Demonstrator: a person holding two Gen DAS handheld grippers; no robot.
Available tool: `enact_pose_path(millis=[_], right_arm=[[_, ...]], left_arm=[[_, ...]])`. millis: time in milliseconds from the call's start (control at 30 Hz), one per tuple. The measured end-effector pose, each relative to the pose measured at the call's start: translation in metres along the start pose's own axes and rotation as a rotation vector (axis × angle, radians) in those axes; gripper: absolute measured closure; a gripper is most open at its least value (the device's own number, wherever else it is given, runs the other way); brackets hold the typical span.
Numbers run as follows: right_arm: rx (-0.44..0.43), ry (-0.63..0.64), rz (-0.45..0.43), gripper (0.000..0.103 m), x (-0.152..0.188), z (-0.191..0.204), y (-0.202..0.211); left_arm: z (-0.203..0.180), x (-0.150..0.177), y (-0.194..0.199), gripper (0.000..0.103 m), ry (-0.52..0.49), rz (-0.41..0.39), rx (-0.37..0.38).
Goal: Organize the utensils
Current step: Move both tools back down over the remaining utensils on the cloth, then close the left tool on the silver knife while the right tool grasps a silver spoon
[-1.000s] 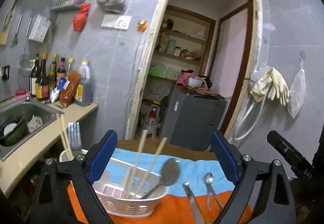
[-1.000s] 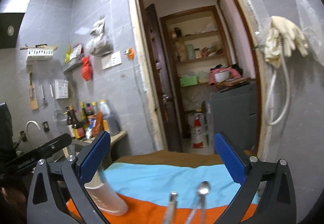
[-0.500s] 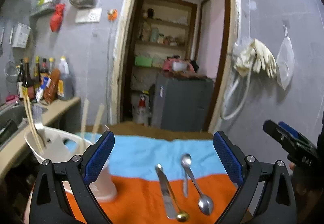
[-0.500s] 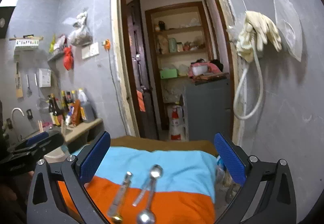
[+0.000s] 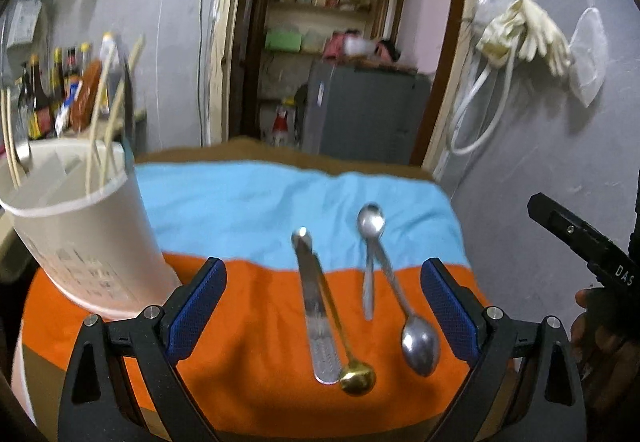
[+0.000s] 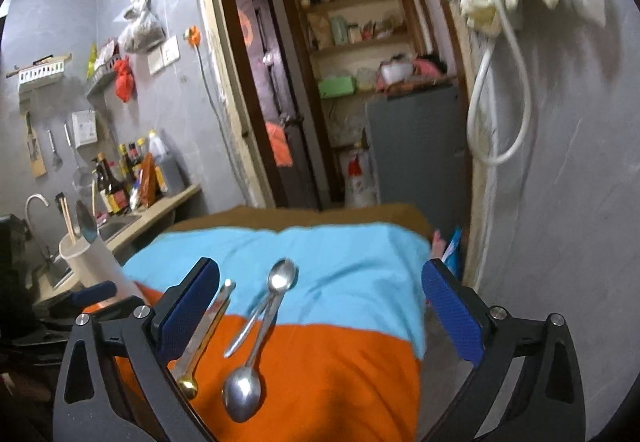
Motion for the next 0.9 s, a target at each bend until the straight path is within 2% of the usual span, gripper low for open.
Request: enact_pose_path(millis=[100,167,367,467,633,900], right_arm=[[-0.026,-0.026,0.059,0.014,0.007,-0.003,-0.015],[-0.029,-0.021,0.096,0.02,0.011,-0.003,-0.024],[-0.056,-0.02,0.212,0.038,0.023,-0.001,-0.049],[-0.073,-0.009,0.261,0.047,0.031,0.004,-0.058],[-0.11,-0.005,0.358,0.059,0.045,0.01,-0.074],[-0.147,0.024,0.464,0.06,0.055,0.022,-0.092]], left_arm=[[0.004,0.007,-0.016,0.022,0.018,0.062,-0.011],[0.006,0.011,-0.028,0.036,0.022,0.113,-0.022],[0.012,0.021,-0.056,0.062,0.045,0.225,-0.019],[0.015,0.025,-0.068,0.07,0.059,0.277,-0.013],[0.022,0.027,-0.073,0.076,0.088,0.309,0.007],[0.024,0.024,-0.079,0.077,0.092,0.33,0.026]])
Point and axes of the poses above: each gripper's, at about its wrist camera, not at the fingertips, and y roughly against the way its jaws point, z to its left, x to its underside, the point moved 4 cm from there along -y, roughly the way its jaws point, and after that the axes turned 4 degrees about -y, right-handed, at the moved point
